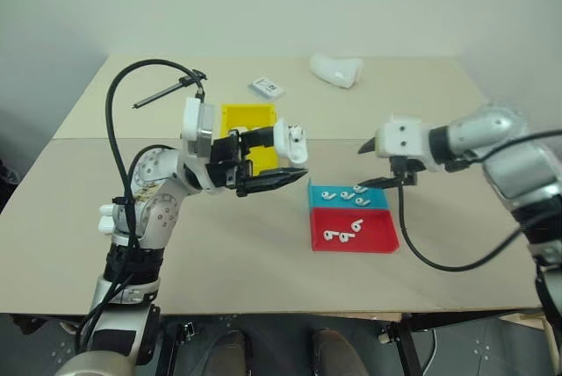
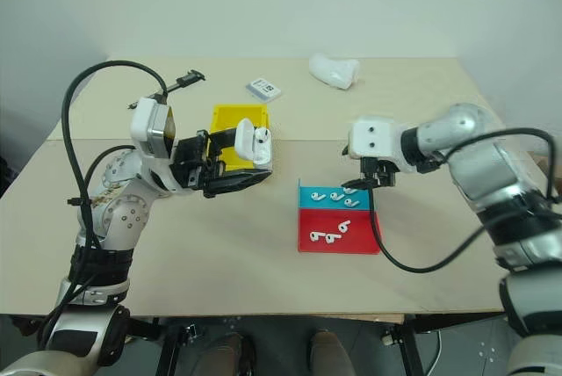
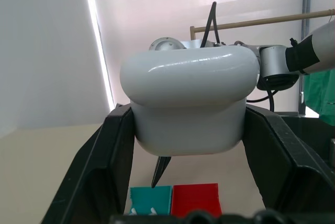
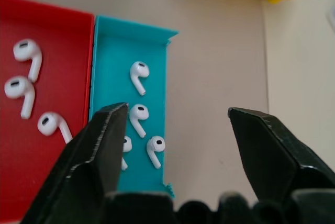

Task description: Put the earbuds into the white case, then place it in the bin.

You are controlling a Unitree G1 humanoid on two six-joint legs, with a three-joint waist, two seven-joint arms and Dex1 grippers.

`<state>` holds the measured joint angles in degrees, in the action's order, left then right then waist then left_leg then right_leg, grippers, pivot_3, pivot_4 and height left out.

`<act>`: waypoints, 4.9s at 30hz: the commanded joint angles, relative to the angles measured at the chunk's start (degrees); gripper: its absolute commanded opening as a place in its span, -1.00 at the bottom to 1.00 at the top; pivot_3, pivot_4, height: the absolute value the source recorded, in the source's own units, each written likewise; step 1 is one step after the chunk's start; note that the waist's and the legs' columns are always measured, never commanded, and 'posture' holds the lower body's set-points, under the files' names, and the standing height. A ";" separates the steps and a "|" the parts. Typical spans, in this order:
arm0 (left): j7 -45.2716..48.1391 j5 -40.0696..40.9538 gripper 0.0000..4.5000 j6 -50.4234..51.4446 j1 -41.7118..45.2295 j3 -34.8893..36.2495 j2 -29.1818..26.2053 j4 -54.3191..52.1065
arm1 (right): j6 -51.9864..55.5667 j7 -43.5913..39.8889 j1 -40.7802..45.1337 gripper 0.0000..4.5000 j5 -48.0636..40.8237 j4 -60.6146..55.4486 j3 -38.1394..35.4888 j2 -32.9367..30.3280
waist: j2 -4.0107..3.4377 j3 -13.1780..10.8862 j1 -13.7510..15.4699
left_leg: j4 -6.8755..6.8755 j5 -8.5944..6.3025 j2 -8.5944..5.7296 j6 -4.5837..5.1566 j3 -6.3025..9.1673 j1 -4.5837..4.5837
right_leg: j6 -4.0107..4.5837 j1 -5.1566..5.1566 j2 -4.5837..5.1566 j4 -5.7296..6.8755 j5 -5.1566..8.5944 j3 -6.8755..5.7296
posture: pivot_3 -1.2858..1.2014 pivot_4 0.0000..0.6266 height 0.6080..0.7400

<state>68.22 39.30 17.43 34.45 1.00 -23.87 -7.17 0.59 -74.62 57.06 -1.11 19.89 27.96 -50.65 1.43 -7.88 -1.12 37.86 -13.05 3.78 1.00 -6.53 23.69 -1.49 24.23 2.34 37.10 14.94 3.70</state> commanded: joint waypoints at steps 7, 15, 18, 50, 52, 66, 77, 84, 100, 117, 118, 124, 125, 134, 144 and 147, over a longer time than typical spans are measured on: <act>-3.34 0.67 0.24 -0.41 -2.98 2.41 -2.18 -6.16 | -18.32 -7.36 12.41 0.12 13.05 27.90 4.66 12.29 | -0.03 -0.02 0.30 | 0.01 0.02 0.01 -0.03 -0.09 -0.01 | 0.01 0.00 0.05 0.04 -0.01 0.00 | 0.03 -0.52 1.00; -5.24 1.51 0.24 0.14 -4.40 2.77 -3.23 -8.70 | -26.23 -6.48 15.98 0.12 21.19 38.83 6.76 17.42 | -0.05 -0.02 0.21 | 0.01 0.06 0.01 -0.11 -0.18 -0.02 | 0.02 0.00 0.08 0.10 -0.01 -0.04 | 0.03 -0.52 1.00; -5.78 1.68 0.24 0.20 -4.71 2.76 -3.32 -9.25 | -27.62 -5.96 16.46 0.12 22.78 40.76 6.45 18.57 | -0.06 -0.03 0.06 | 0.01 0.08 0.01 -0.13 -0.19 -0.03 | 0.02 0.00 0.08 0.12 -0.01 -0.04 | 0.03 -0.52 1.00; -6.61 3.10 0.24 0.60 -5.16 2.28 -4.11 -10.29 | -21.49 -6.19 14.62 -0.73 19.97 40.02 -2.41 19.19 | -0.09 -0.04 -0.05 | 0.00 0.09 0.01 -0.16 -0.25 -0.22 | 0.04 -0.07 0.08 0.27 -0.02 0.03 | 0.03 -0.52 1.00; -5.99 3.09 0.24 0.50 -4.43 1.85 -3.69 -9.51 | -17.05 -9.17 12.92 -0.73 16.45 33.98 -5.51 17.03 | -0.14 -0.07 0.09 | 0.00 0.09 0.01 -0.16 -0.24 -0.19 | 0.04 -0.05 0.09 0.27 -0.02 0.03 | 0.03 -0.52 1.00; -1.60 1.95 0.24 -0.30 1.28 -1.13 0.61 -2.25 | 57.74 14.31 -14.91 -0.73 -46.38 -40.29 -55.53 14.64 | -0.17 -0.05 0.89 | -0.01 0.07 0.01 -0.12 0.10 -0.18 | 0.03 -0.13 0.09 0.23 -0.02 -0.02 | 0.03 -0.52 1.00; -0.88 0.06 0.24 -0.46 5.07 -3.29 4.60 2.43 | 62.86 44.99 -18.62 -0.73 -65.65 -55.52 -50.57 23.22 | -0.17 -0.05 0.17 | -0.04 0.06 -0.03 -0.11 0.22 -0.08 | 0.02 -0.08 0.05 0.17 -0.02 -0.01 | 0.03 -0.52 1.00; -0.33 -0.26 0.24 -0.65 5.71 -3.31 5.07 3.27 | 61.43 48.96 -20.27 -0.73 -69.94 -56.07 -46.78 20.14 | -0.17 -0.05 0.24 | -0.03 0.06 -0.03 -0.10 0.25 0.03 | 0.01 -0.07 0.07 0.08 -0.02 -0.08 | 0.03 -0.52 1.00; -1.17 -0.26 0.24 -0.08 4.64 -2.91 5.11 1.12 | 56.23 45.85 -22.95 0.17 -68.51 -56.10 -41.08 11.69 | -0.17 -0.05 0.26 | -0.03 0.05 -0.03 -0.08 0.32 0.05 | 0.00 -0.08 0.06 0.05 -0.02 -0.11 | 0.03 -0.52 1.00; -4.49 -2.51 0.24 2.97 0.68 -7.15 5.42 -4.53 | 52.25 39.66 -24.28 -0.07 -77.59 -55.48 -49.59 -1.36 | -0.16 -0.06 0.12 | -0.03 0.04 -0.04 -0.06 0.36 0.02 | -0.02 -0.11 0.07 0.03 -0.03 -0.08 | 0.03 -0.52 1.00; -4.88 -2.68 0.24 3.10 0.41 -7.64 5.56 -4.74 | 52.27 39.65 -22.36 -0.24 -77.10 -54.85 -48.62 -2.06 | -0.16 -0.06 0.06 | -0.03 0.04 -0.03 -0.06 0.38 0.00 | -0.02 -0.13 0.05 0.04 -0.03 -0.09 | 0.03 -0.52 1.00; -6.48 -4.50 0.24 1.88 -0.59 -10.62 7.60 -5.73 | 55.35 39.87 -9.26 -0.98 -70.53 -52.52 -36.65 -3.32 | -0.18 -0.05 0.15 | -0.03 0.03 -0.03 -0.04 0.36 0.02 | -0.02 -0.08 0.04 0.02 -0.03 -0.05 | 0.03 -0.52 1.00; -6.29 -4.65 0.24 1.72 -0.52 -10.90 7.70 -5.76 | 56.90 40.42 -6.64 -0.98 -69.74 -51.84 -34.13 -2.99 | -0.17 -0.05 0.22 | -0.03 0.02 -0.02 -0.04 0.35 0.04 | -0.02 -0.03 0.05 0.03 -0.03 -0.03 | 0.03 -0.52 1.00; -5.66 -5.13 0.24 0.75 -0.18 -10.16 7.74 -5.00 | 63.05 36.52 0.32 -0.98 -66.47 -50.90 -26.86 -3.78 | -0.18 -0.05 0.60 | -0.03 -0.02 -0.02 0.04 0.34 0.14 | -0.02 0.00 0.10 -0.04 -0.03 -0.09 | 0.03 -0.52 1.00; -8.47 -4.93 0.24 -0.35 -0.62 -5.72 6.29 -5.23 | 61.30 33.61 -10.06 -0.98 -64.50 -51.92 -35.88 -10.52 | -0.18 -0.05 0.19 | -0.01 -0.06 -0.01 0.10 0.34 0.08 | -0.02 -0.04 0.10 -0.01 -0.03 -0.07 | 0.03 -0.52 1.00; -12.50 -5.75 0.24 -0.53 -1.78 -3.52 6.58 -5.81 | 58.00 37.07 -13.89 -0.98 -65.40 -51.95 -41.61 -6.79 | -0.17 -0.05 0.20 | -0.01 -0.06 0.00 0.10 0.35 0.07 | -0.02 -0.06 0.08 0.00 -0.03 -0.08 | 0.03 -0.52 1.00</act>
<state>57.95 33.06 18.60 33.00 -4.92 -17.54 -10.65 61.29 -39.17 43.54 -65.89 -31.60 -9.85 -58.23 1.25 -7.93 -0.91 37.86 -13.11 3.77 1.10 -6.17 23.77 -1.52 24.15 2.42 37.09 14.91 3.64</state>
